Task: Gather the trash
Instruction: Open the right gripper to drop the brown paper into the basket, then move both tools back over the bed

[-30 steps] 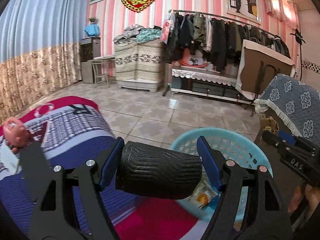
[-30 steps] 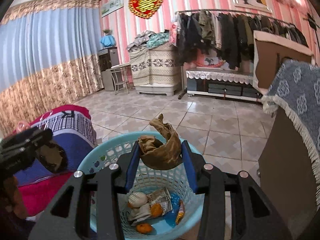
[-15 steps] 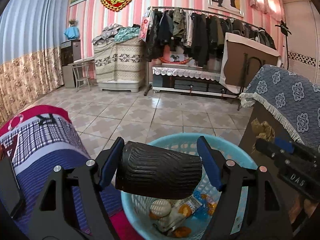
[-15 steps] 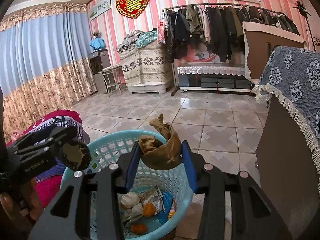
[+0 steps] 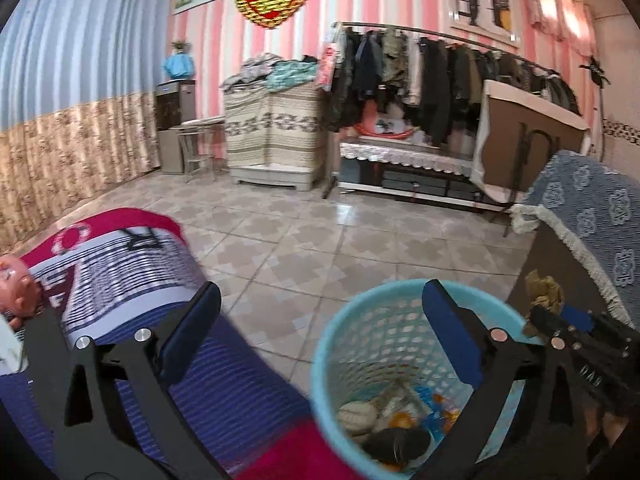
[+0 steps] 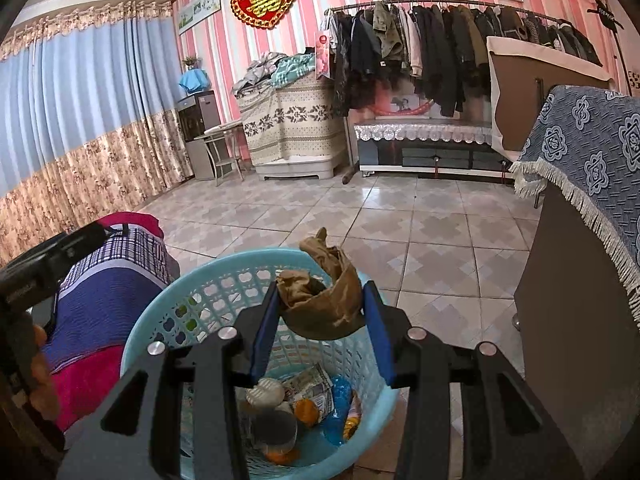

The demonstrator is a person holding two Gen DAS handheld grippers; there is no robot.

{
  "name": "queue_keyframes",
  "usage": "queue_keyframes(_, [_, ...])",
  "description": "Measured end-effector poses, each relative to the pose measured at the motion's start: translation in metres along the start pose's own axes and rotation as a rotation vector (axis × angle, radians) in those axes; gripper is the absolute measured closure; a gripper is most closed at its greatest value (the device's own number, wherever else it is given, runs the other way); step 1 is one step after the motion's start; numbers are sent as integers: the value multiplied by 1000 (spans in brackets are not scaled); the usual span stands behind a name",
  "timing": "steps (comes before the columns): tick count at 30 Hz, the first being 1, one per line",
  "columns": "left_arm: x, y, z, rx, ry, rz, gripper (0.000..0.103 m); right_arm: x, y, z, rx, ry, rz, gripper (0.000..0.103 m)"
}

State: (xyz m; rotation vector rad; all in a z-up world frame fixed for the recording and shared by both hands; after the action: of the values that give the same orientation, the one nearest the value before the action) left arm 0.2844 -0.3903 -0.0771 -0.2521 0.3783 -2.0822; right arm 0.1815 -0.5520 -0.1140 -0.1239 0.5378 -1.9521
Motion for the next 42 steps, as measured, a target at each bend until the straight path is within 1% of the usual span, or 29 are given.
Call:
queue_keyframes(1, [-10,-3,-3,-5,-3,28,6,-3,1,-1,-1,-2,5,61])
queue_keyframes(7, [-54,-18,-13,-19,-47,113,6,-23,2,-2,0,-22,21,61])
queue_keyframes(13, [-79,-33,-15,-22,-60,157,6,-38,3,-3,0,-50,42,58])
queue_keyframes(15, [-87,-38,-15,-26,-53,174,6,-40,3,-2,2,-48,59,53])
queue_keyframes(18, [-97,-45,-18,-30,-53,191,6,-44,1,-2,12,-74,45,38])
queue_keyframes(19, [-100,-47,-19,-30,-55,196,6,-44,1,-1,13,-76,45,35])
queue_keyframes(20, [-103,-49,-19,-31,-58,201,6,-45,0,-1,16,-77,43,34])
queue_keyframes(22, [-110,-54,-20,-32,-60,212,6,-46,-1,0,21,-81,39,22])
queue_keyframes(23, [-113,-56,-21,-33,-60,217,6,-46,-3,1,30,-82,35,21])
queue_keyframes(25, [-118,-61,-22,-34,-57,227,6,-47,-6,3,42,-88,26,14])
queue_keyframes(29, [-132,-71,-30,-51,-59,241,6,-51,-6,4,43,-105,27,12])
queue_keyframes(30, [-135,-73,-32,-56,-63,244,6,-53,-6,3,41,-113,25,8])
queue_keyframes(31, [-140,-76,-34,-62,-67,249,6,-54,-7,2,43,-118,25,6])
queue_keyframes(37, [-167,-93,-46,-77,-98,270,6,-66,-8,1,40,-148,36,5])
queue_keyframes(42, [-191,-108,-53,-82,-116,308,6,-75,-7,-4,22,-167,50,5])
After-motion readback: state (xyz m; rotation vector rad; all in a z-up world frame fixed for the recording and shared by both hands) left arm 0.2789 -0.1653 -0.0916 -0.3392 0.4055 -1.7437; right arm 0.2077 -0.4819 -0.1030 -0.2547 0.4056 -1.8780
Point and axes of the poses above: each gripper's, at about its wrist camera, not at the fingertips, and y roughly the way its jaws point, x to its right, z to its top, the point moved 7 cm from there along y, roughly the way its jaws point, and after that the axes turned 5 degrees about x, right-handed, at the moved point
